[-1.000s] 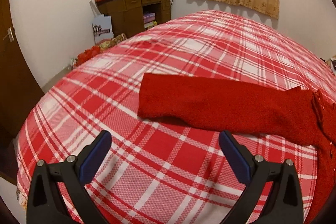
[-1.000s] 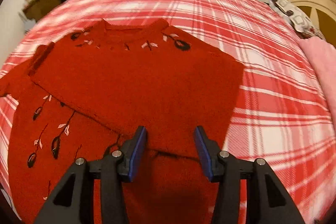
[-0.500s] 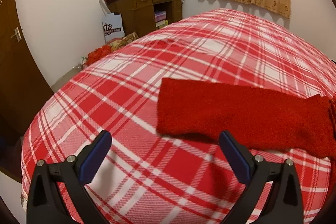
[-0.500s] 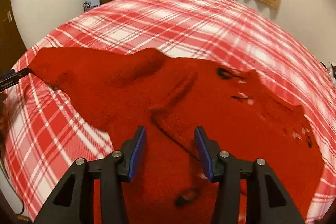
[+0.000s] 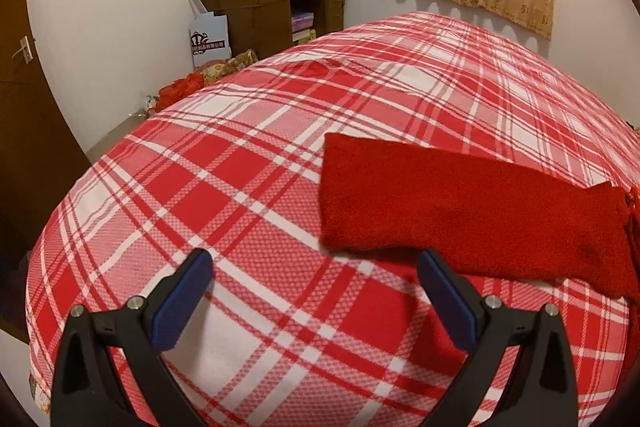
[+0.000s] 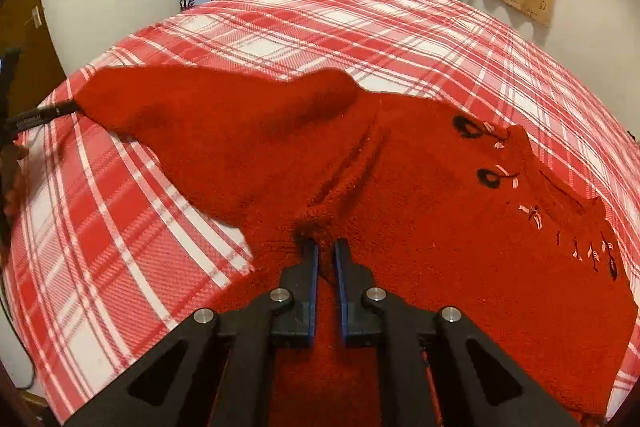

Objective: Fold small clothes
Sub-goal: 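Withdraw the right tool and bring the left tool to the other sleeve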

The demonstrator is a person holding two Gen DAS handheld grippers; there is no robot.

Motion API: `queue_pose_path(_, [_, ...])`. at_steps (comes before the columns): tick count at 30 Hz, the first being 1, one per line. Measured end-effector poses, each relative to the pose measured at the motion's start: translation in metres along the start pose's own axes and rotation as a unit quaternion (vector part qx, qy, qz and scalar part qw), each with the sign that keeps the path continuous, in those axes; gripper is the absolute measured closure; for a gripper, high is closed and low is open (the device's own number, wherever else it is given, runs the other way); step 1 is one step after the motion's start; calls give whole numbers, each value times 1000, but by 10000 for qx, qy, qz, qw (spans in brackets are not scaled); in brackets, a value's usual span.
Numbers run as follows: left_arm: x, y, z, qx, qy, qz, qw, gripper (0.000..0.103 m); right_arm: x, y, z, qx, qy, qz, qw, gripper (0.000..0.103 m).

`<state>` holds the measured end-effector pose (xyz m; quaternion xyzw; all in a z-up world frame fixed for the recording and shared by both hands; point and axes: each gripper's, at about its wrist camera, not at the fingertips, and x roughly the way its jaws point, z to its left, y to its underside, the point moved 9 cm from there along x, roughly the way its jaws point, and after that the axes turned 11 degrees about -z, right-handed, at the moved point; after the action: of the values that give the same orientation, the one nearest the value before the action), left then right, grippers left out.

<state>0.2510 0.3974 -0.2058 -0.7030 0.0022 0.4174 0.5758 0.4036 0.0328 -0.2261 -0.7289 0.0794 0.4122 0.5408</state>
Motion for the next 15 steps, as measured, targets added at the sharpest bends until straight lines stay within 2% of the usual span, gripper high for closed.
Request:
queue_pose_path(1, [1, -1, -1, -26, 27, 26, 10000, 0, -3, 0, -1, 41, -36, -24, 10000, 81])
queue_pose_path(2, [1, -2, -3, -48, 58, 45, 10000, 0, -7, 2, -2, 77, -72, 41, 9999, 63])
queue_pose_path(3, [0, -3, -5, -60, 104, 53, 9999, 0, -14, 5, -5, 103, -73, 102, 9999, 56])
queue_pose_path(7, [2, -9, -12, 61, 249, 110, 9996, 0, -60, 15, -45, 290, 145, -174, 9993, 56])
queue_pose_path(10, [10, -12, -8, -124, 268, 220, 9993, 0, -91, 28, -96, 579, 655, -336, 9956, 56])
queue_pose_path(11, [12, -13, -6, -169, 241, 236, 9993, 0, -102, 39, -127, 822, 914, -333, 9919, 56])
queue_pose_path(15, [11, -16, -3, -292, 291, 222, 9989, 0, -113, 89, -201, 1443, 1466, 76, 9786, 56])
